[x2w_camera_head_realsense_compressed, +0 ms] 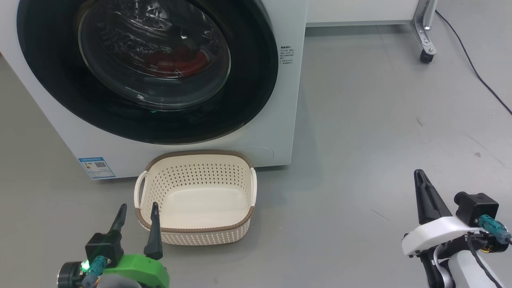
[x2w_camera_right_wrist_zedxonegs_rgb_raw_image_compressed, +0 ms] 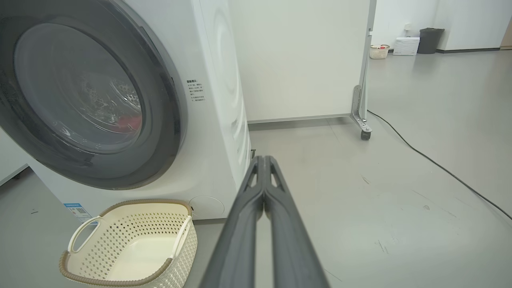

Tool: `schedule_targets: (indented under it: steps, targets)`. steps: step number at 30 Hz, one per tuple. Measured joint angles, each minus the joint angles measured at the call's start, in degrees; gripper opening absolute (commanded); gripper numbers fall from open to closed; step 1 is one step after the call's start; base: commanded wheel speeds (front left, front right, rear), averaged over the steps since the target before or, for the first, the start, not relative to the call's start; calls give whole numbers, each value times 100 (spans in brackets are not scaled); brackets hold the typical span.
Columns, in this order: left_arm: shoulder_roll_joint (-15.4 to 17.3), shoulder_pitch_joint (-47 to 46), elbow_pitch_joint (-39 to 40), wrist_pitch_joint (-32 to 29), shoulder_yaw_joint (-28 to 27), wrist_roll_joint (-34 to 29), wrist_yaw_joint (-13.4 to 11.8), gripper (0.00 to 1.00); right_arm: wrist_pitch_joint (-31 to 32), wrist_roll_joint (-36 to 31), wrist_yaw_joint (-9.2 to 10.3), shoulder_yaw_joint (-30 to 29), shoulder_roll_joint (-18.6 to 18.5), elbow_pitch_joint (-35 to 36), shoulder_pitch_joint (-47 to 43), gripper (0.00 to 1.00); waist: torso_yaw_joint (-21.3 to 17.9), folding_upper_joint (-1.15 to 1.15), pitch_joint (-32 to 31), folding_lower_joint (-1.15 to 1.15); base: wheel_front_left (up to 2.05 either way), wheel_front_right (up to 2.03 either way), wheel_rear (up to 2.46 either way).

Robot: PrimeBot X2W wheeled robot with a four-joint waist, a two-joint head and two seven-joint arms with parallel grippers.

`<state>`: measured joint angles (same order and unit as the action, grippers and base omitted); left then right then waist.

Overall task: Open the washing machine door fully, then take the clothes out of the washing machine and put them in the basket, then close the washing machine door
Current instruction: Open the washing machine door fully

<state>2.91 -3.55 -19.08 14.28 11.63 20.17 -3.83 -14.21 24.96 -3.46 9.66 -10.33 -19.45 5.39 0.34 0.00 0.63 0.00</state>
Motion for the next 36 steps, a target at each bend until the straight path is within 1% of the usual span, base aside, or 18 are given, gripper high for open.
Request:
schedule_targets:
  steps: [4,6,8,10,16,21,28,36]
  targets:
    - [-2,-2,-7,0,3,-1,0,100,-1,1,-7,-31,24,0,0,0,12,0,18,0,0,0,0]
    - [-3,-5,-7,0,5,-1,0,100,-1,20,-56,-59,54,-1,0,0,19,0,31,0,0,0,0]
    - [-3,-7,-5,0,12,-1,0,100,-1,52,-59,-90,80,-1,0,0,23,0,40,0,0,0,0]
    - [-5,-22,0,0,34,-2,0,100,-7,226,-105,-194,157,-3,0,0,34,0,71,0,0,0,0]
    - [-15,-173,71,0,43,-8,-16,100,10,1183,-232,-509,487,-52,41,0,78,0,211,0,0,0,0]
    - [-22,-270,146,0,124,-36,-18,100,301,2206,-303,-822,639,-35,365,0,130,0,367,0,0,0,0]
    - [-29,-502,286,0,247,-112,-47,100,1060,3932,-321,-1307,714,29,969,0,234,0,662,0,0,0,0]
    - [-41,-782,439,1,425,-182,-49,100,2123,5427,-321,-1742,699,23,1766,0,408,0,1060,0,0,0,0]
